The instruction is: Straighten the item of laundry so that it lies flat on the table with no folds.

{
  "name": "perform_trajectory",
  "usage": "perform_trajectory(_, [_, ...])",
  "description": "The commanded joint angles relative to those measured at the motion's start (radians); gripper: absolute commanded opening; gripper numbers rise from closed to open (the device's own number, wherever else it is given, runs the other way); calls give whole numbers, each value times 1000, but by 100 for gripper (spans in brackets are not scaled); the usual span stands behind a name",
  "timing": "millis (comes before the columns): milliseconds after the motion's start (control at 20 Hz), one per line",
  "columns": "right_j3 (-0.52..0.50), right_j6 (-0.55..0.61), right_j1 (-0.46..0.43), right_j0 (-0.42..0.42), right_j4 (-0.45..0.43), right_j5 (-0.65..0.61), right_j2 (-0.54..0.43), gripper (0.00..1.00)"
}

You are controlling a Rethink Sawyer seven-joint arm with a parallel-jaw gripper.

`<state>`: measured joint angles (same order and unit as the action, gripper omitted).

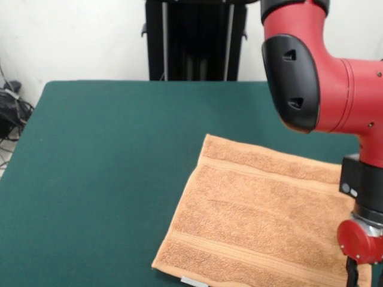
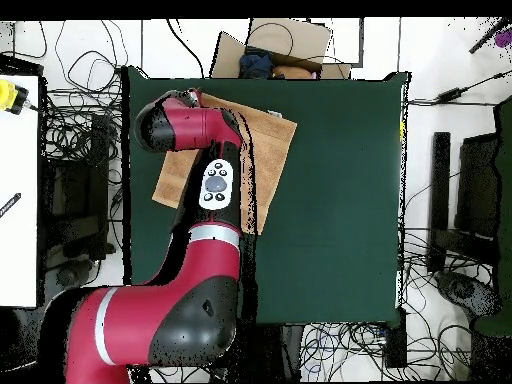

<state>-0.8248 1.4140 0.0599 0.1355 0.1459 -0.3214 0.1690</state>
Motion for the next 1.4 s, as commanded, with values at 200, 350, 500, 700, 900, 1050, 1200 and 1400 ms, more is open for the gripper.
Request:
perform_trajectory(200, [-244,219,32,-1,35,-212,-62,100])
perform_trajectory(350, [-266,237,62,16,33,-187,-50,100])
perform_trajectory(500, [-246,255,68,35,43,-255,-26,100])
perform_trajectory(700, [-172,286,71,64,58,-391,11,100])
perform_trajectory(900, [-175,310,69,64,62,-350,11,100])
perform_trajectory(1050, [-200,320,87,66,63,-340,12,100])
perform_trajectory(1200, [-212,328,93,66,63,-327,16,100])
perform_trajectory(1400, [-261,333,111,64,59,-255,8,100])
